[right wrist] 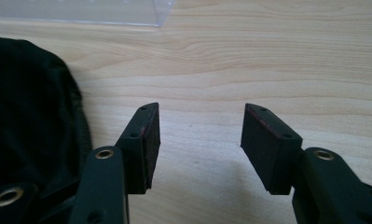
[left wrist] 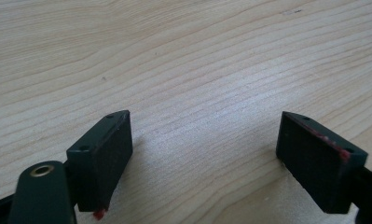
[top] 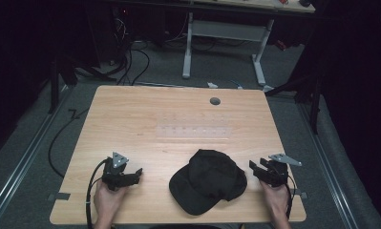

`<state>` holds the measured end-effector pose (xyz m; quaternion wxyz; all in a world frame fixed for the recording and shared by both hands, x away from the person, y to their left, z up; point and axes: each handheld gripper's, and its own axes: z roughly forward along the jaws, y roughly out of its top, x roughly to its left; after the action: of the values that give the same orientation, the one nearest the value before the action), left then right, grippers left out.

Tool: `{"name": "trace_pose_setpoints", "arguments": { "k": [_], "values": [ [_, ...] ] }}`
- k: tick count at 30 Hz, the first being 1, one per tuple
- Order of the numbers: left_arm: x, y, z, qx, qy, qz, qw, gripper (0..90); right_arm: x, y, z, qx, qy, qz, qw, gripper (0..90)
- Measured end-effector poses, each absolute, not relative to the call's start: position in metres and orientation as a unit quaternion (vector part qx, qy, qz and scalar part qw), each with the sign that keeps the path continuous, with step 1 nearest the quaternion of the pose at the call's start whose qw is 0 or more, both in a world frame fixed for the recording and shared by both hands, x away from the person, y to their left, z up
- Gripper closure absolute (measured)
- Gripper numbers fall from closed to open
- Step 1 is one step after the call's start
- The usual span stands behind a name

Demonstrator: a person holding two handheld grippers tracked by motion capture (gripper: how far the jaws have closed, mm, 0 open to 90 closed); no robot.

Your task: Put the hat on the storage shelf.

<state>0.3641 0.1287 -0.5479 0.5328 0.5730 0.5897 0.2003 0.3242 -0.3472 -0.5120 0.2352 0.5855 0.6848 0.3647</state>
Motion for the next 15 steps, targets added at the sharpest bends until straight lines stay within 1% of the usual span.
{"name": "trace_pose_setpoints", "arguments": {
  "k": [4, 5, 15],
  "values": [
    [0.364, 0.129, -0.548, 0.573, 0.590, 0.200, 0.533, 18.8, 0.316, -0.345, -0.503, 0.576, 0.687, 0.380, 0.228, 46.8],
    [0.364, 0.129, -0.548, 0.573, 0.590, 0.200, 0.532, 18.8, 0.313, -0.342, -0.498, 0.571, 0.689, 0.389, 0.220, 46.4],
    [0.364, 0.129, -0.548, 0.573, 0.590, 0.200, 0.533, 18.8, 0.301, -0.328, -0.480, 0.540, 0.699, 0.421, 0.208, 43.6]
  ]
}}
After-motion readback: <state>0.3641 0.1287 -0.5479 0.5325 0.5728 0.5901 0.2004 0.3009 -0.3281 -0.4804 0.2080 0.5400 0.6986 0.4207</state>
